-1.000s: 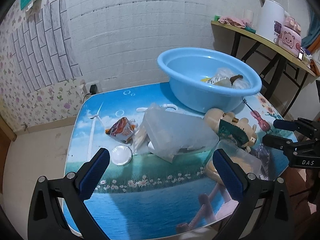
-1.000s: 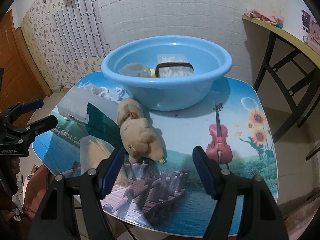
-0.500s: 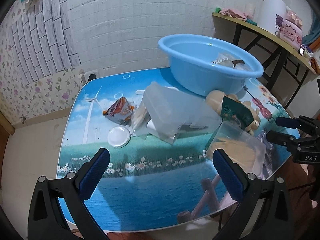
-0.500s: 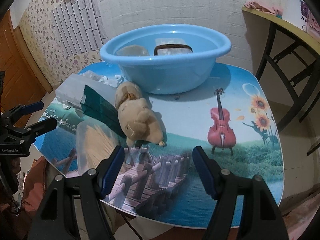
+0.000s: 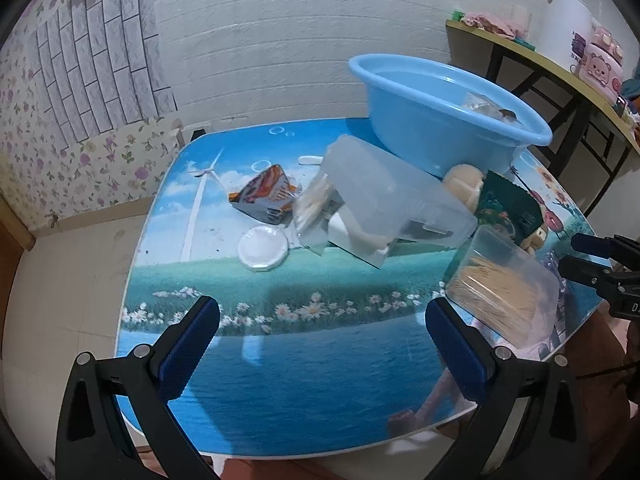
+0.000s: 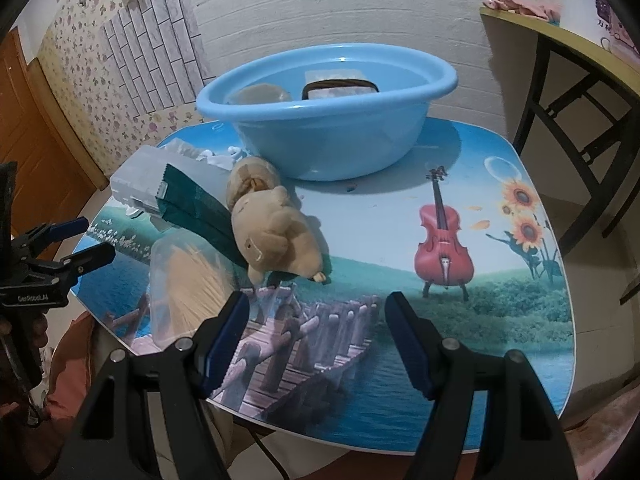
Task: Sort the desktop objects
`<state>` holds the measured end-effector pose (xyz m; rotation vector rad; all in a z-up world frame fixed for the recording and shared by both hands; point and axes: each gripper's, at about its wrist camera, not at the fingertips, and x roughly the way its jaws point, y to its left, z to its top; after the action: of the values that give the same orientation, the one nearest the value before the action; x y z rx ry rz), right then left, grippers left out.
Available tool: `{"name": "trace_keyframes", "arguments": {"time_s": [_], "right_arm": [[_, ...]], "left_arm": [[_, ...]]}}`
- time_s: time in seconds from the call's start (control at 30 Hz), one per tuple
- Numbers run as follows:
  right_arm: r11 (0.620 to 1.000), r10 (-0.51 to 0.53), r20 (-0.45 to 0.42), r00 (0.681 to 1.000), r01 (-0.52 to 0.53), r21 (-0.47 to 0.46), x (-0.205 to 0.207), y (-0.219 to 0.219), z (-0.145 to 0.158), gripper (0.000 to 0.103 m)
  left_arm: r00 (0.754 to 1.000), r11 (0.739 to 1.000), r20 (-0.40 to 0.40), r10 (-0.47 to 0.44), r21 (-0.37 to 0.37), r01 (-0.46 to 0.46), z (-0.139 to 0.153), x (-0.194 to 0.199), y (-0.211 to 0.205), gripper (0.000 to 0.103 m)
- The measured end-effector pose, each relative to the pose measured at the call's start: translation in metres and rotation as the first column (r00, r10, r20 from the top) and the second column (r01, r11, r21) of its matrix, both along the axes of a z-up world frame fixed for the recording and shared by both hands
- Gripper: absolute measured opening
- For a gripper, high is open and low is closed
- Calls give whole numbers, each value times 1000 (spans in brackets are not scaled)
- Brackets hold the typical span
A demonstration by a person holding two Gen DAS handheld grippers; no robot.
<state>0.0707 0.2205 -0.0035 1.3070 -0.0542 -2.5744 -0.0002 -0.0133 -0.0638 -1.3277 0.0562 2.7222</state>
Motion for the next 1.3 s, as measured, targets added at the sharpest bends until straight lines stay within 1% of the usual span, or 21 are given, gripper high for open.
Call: {"name": "trace_keyframes", "arguments": {"time_s": [0.17, 0.23, 0.33, 0.43, 0.6, 0.8, 0.9, 0.97, 1.0, 1.03, 1.07, 1.1, 1.13, 1.17, 1.2, 1.23, 1.3], "right_arm": [[1000, -20, -8, 1000, 20, -15, -3, 3, 1, 71], [1000, -14, -19, 1000, 14, -21, -4, 2, 3, 71], [1000, 6, -34, 999, -6, -20, -8, -4, 6, 71], [1000, 28, -45, 999, -29, -12, -14, -11, 8, 71], [999, 47, -39, 998, -47, -1, -24, -17, 6, 71], [999, 50, -17, 999, -50, -14, -38, -17, 1, 71], [997, 67, -29, 997, -68, -21, -41, -19, 3, 71], [997, 73, -30, 997, -74, -15, -43, -21, 2, 71], [997, 76, -27, 997, -76, -14, -45, -22, 0, 71], [997, 79, -23, 997, -79, -16, -47, -22, -1, 71], [996, 83, -19, 996, -84, -21, -48, -22, -3, 71], [996, 86, -16, 996, -86, -26, -49, -21, -4, 71], [995, 91, -13, 996, -91, -34, -50, -21, -5, 71], [995, 93, -12, 996, -93, -37, -51, -21, -6, 71], [994, 98, -12, 995, -99, -41, -51, -22, -6, 70], [993, 111, -14, 994, -111, -46, -50, -22, -7, 62], [988, 141, -11, 990, -142, -69, -49, -22, -7, 48]], "left_arm": [[999, 999, -5, 35, 3, -35, -1, -7, -13, 103], [999, 999, -14, 32, 16, -32, 2, -9, -17, 103], [999, 1000, -46, 5, 31, -4, 9, -11, -14, 103], [998, 998, -57, -24, 60, 27, 13, -20, -8, 103], [994, 994, -72, -82, 63, 87, 17, -34, 9, 103], [989, 984, -62, -136, 106, 142, 16, -51, 22, 103], [986, 978, -53, -156, 131, 162, 15, -60, 26, 103], [985, 972, -51, -163, 164, 169, 15, -65, 26, 103], [985, 967, -55, -166, 187, 173, 15, -66, 26, 101], [984, 964, -57, -169, 199, 177, 15, -67, 26, 92], [984, 965, -59, -166, 196, 174, 16, -67, 27, 88], [986, 972, -67, -154, 168, 164, 17, -66, 28, 79], [987, 978, -74, -145, 143, 154, 18, -67, 27, 66], [988, 981, -78, -135, 130, 144, 19, -67, 25, 59], [989, 982, -80, -128, 131, 137, 21, -68, 22, 49], [989, 973, -70, -127, 183, 137, 22, -70, 15, 45], [991, 963, -60, -117, 239, 128, 25, -73, 6, 41]]}}
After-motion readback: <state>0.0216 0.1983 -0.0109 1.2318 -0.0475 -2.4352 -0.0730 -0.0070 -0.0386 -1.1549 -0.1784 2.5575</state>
